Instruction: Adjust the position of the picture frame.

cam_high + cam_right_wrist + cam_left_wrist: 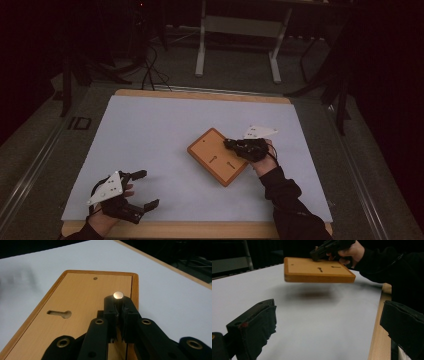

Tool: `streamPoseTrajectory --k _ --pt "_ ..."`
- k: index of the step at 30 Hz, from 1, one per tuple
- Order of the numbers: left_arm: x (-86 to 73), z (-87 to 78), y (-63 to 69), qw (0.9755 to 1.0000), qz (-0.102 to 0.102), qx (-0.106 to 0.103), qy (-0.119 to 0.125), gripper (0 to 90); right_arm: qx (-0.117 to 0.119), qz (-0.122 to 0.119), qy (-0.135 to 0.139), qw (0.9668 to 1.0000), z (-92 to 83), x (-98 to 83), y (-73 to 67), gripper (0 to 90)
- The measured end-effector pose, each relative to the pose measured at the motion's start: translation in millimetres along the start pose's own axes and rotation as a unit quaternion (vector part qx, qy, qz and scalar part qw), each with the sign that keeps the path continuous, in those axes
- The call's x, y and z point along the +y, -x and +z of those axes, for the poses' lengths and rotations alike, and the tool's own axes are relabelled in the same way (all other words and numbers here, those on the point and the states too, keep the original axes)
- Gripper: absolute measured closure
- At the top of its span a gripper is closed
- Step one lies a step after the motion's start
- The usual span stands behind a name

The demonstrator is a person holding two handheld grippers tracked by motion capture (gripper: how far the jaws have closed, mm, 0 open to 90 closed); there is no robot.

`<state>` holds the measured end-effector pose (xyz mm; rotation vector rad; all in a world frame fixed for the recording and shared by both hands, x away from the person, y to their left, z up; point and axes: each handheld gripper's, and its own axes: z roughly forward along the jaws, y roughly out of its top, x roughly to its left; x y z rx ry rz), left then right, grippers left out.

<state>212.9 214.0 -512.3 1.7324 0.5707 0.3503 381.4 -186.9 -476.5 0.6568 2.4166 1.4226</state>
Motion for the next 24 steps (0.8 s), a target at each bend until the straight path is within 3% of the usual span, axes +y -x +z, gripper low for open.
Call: streamPoseTrajectory --k 10,24 --pt "-1.1 -0.4 0.0 1.0 -0.003 -0.002 0.0 0.9 0.036 -0.014 -0.009 0.9992 37.7 2.6 -9.8 84.8" --pt "-1.7 0.4 0.9 1.0 -0.003 -0.004 -0.001 0.9 0.06 -0.018 -0.029 0.9976 67.3 -8.3 -11.5 84.7"
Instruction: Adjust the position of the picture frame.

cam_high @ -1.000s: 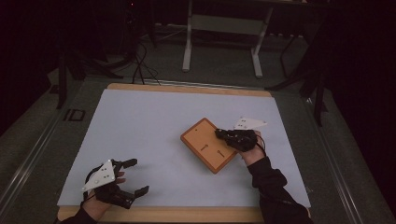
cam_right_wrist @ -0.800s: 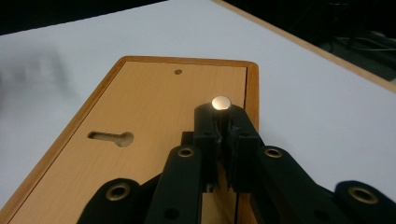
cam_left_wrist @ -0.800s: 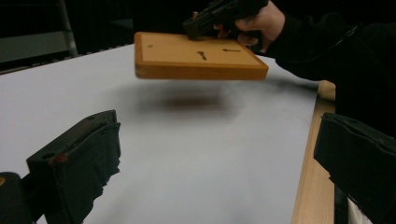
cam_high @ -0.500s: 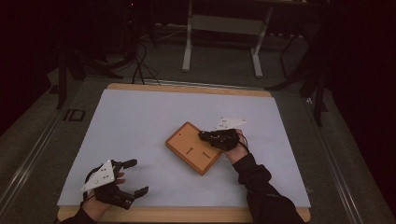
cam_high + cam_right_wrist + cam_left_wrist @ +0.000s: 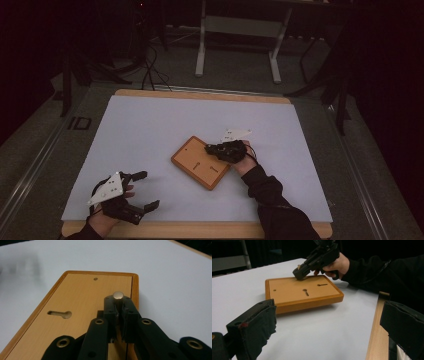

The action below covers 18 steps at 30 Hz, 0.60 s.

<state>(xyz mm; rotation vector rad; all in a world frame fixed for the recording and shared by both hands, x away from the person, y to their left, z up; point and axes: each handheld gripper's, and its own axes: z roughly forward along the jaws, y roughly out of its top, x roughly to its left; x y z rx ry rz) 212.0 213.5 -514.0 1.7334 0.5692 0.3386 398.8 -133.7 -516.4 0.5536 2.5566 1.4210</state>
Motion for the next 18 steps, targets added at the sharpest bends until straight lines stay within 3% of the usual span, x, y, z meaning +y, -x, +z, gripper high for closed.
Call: streamPoseTrajectory --k 18 --pt "-0.4 1.0 1.3 1.0 0.0 -0.003 0.001 0.9 0.009 0.01 -0.023 0.9996 14.5 -11.9 9.8 84.8"
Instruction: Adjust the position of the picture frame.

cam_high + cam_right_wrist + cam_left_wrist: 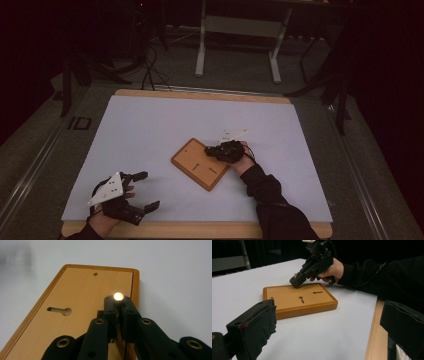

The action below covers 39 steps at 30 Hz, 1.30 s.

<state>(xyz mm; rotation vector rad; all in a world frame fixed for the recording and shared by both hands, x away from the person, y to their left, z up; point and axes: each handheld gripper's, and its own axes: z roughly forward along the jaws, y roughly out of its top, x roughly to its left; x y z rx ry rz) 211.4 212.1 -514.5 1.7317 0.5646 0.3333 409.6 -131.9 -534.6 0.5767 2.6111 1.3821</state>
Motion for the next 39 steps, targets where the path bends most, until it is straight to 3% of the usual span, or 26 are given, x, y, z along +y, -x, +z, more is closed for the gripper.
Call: streamPoseTrajectory --k 7,10,17,22,29,35,39 --pt "0.1 1.0 0.6 1.0 -0.001 -0.005 0.003 0.9 -0.01 -0.001 -0.003 0.9999 -0.5 0.7 -2.7 83.3" --pt "0.0 0.9 0.2 1.0 -0.002 -0.005 0.003 0.9 -0.011 0.004 0.008 0.9999 -4.6 1.4 -3.2 75.6" --pt "0.3 1.9 1.0 1.0 0.0 -0.004 0.002 0.9 -0.019 0.014 0.009 0.9997 -18.0 -1.2 -5.0 66.8" --pt "0.8 4.5 1.7 1.0 -0.001 -0.006 0.002 0.9 -0.028 0.03 0.031 0.9987 -44.9 -3.5 -11.8 62.8" --pt "1.3 4.9 2.5 1.0 -0.001 -0.006 0.002 0.9 -0.007 0.036 0.042 0.9985 -58.0 -11.7 -32.0 68.3" --pt "1.1 5.5 2.0 1.0 -0.002 -0.006 0.001 0.9 0.007 0.033 0.03 0.999 -62.6 -22.8 -58.5 89.7" --pt "0.9 6.0 2.0 1.0 -0.002 -0.006 0.0 0.9 0.019 0.026 0.021 0.9992 -59.4 -27.7 -69.6 90.0"
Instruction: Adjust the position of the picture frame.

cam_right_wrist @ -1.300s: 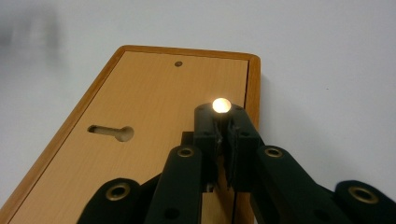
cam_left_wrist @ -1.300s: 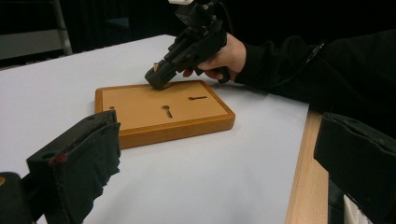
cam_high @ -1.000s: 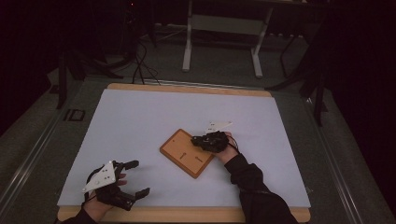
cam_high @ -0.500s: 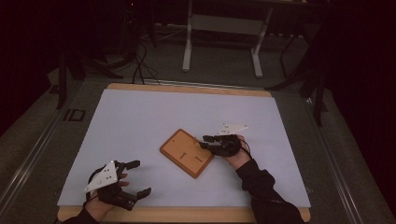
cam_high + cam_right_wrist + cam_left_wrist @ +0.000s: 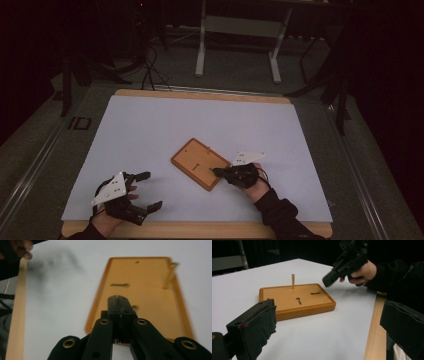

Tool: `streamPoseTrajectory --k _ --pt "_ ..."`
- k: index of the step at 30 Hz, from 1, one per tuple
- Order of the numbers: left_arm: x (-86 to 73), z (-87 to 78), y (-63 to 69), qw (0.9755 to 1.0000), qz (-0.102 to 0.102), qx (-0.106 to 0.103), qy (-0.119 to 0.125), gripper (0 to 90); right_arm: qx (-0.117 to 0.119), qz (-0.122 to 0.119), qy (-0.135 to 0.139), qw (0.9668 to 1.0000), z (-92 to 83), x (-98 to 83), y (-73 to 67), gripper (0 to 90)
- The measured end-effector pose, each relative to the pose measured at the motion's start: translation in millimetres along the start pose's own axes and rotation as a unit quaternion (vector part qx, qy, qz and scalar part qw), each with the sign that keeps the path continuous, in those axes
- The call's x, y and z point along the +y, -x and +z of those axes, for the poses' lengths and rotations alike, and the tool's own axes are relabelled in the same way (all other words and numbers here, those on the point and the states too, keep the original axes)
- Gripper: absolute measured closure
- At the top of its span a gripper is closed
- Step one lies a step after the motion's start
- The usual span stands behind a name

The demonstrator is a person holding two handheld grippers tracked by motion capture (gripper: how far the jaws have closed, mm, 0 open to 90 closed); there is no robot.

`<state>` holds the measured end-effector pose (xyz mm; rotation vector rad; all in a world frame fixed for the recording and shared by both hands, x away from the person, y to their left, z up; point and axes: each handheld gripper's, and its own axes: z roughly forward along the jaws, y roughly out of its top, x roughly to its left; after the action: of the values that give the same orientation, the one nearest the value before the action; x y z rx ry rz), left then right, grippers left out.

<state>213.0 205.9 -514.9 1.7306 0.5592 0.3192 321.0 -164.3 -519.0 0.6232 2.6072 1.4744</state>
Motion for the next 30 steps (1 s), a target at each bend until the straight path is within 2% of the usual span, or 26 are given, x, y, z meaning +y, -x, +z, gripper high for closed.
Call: streamPoseTrajectory --k 6,10,16,19,30 --pt "-0.3 0.2 -0.1 1.0 -0.001 0.0 -0.002 0.9 0.034 -0.013 -0.018 0.9992 13.1 -10.3 -21.6 90.0" --pt "-0.5 0.6 -0.1 1.0 -0.002 -0.001 -0.002 0.9 0.046 -0.02 -0.031 0.9983 20.7 -12.6 -29.0 90.0" --pt "-0.7 0.4 -0.6 1.0 -0.001 -0.001 -0.003 0.9 0.048 -0.03 -0.042 0.9975 28.5 -14.4 -32.1 90.0" --pt "-0.8 0.4 -0.7 1.0 -0.002 -0.002 -0.004 0.9 0.043 -0.037 -0.056 0.9968 31.9 -17.4 -33.7 90.0" --pt "-0.7 -0.2 -0.6 1.0 -0.002 -0.002 -0.003 0.9 0.038 -0.036 -0.062 0.9967 28.4 -17.6 -28.9 90.0"
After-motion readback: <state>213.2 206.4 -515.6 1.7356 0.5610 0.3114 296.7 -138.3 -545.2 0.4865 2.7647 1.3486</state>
